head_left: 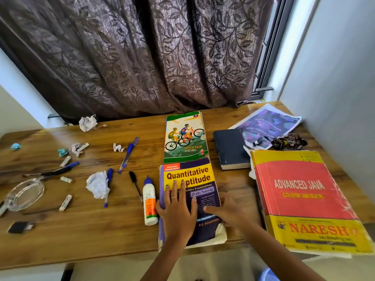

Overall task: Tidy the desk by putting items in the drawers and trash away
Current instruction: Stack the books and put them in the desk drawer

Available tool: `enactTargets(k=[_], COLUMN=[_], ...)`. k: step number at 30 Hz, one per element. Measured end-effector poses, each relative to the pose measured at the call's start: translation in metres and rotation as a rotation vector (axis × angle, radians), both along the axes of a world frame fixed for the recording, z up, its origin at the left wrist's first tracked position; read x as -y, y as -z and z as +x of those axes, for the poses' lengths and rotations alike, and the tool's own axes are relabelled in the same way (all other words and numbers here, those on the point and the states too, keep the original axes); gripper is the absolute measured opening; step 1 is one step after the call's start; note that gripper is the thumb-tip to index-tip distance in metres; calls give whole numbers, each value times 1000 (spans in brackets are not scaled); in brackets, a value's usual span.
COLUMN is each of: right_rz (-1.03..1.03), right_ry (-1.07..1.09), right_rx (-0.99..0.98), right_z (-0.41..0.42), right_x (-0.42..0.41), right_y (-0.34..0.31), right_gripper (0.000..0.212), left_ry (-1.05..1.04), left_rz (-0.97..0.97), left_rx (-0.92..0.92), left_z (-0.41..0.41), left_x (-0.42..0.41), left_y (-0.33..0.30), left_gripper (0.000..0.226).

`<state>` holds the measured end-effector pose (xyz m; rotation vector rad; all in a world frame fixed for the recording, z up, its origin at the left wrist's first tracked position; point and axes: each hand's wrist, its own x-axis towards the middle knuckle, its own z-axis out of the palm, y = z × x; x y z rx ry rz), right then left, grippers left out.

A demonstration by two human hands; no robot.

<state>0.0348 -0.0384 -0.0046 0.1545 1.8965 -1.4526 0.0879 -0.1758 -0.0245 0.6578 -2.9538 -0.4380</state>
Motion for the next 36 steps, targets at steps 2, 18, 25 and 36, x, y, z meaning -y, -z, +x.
enactTargets(k=[2, 18, 25, 36], right_rz=[30, -518, -514, -465], right_ry=[-46, -2, 77, 311], right_rx=[-82, -239, -402, -418], right_z=[3, 23, 6, -15], right_x=[-2, -61, -113, -218], right_y=[-3, -59, -103, -112], right_gripper=[46, 50, 30, 79], left_ry=[-3, -410, -293, -78], left_rz=[-3, 1158, 1766, 1850], left_rx=[0, -284, -263, -55], left_z=[1, 7, 2, -50], left_x=[1, -1, -36, -137], left_y=[0, -49, -107, -120], left_gripper=[59, 60, 20, 24])
